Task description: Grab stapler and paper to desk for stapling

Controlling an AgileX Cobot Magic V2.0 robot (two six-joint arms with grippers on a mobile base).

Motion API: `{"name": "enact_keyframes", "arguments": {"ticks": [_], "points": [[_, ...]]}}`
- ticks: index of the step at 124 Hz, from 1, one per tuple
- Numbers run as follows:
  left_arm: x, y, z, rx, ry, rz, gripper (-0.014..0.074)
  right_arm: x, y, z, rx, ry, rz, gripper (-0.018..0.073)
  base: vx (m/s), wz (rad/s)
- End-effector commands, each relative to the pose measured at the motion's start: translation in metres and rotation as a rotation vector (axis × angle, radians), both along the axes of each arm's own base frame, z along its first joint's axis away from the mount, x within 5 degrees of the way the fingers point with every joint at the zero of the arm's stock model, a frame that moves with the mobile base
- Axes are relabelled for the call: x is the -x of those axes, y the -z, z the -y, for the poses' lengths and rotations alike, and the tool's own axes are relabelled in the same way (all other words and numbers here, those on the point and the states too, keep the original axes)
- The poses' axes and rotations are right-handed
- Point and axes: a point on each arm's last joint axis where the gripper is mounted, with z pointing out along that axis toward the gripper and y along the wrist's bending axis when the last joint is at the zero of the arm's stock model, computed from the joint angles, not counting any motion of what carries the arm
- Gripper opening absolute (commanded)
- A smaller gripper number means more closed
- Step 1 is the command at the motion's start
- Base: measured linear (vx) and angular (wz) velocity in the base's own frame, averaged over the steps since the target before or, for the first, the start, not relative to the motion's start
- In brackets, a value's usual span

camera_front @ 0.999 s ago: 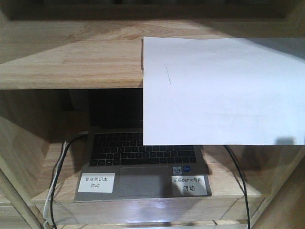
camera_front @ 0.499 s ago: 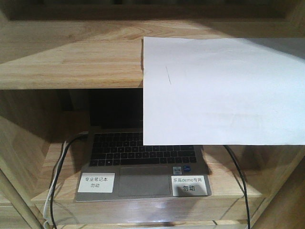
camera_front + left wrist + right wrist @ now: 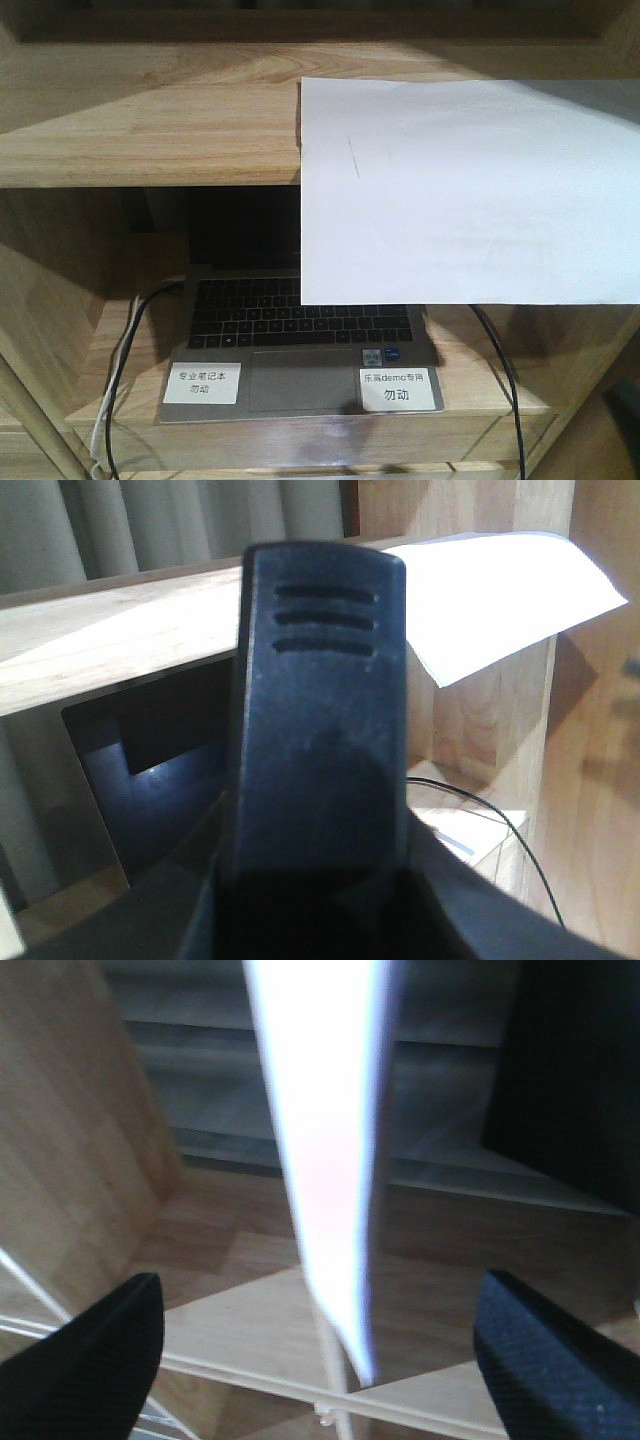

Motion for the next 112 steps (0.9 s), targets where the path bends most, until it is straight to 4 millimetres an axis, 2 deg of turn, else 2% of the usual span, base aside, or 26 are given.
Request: {"name": "enact_keyframes", "arguments": {"ticks": [1, 24, 41, 112], "points": [[0.000, -0.018, -0.002, 0.090, -0.016, 0.097, -0.0006, -0.003, -0.005, -0.002, -0.021, 0.008, 0.121, 0.0595, 0.00, 0.00], [0.000, -0.018, -0.002, 0.090, -0.016, 0.097, -0.0006, -0.011, -0.002, -0.007, 0.012, 0.031, 0.213, 0.0595, 0.00, 0.00], [0.000, -0.018, -0.002, 0.090, -0.016, 0.097, -0.0006, -0.022, -0.002, -0.013, 0.041, 0.036, 0.206, 0.0595, 0.00, 0.00], [0.000, -0.018, -0.002, 0.090, -0.016, 0.097, -0.0006, -0.067, -0.010, -0.031, -0.015, 0.103, 0.285, 0.0595, 0.00, 0.00]]}}
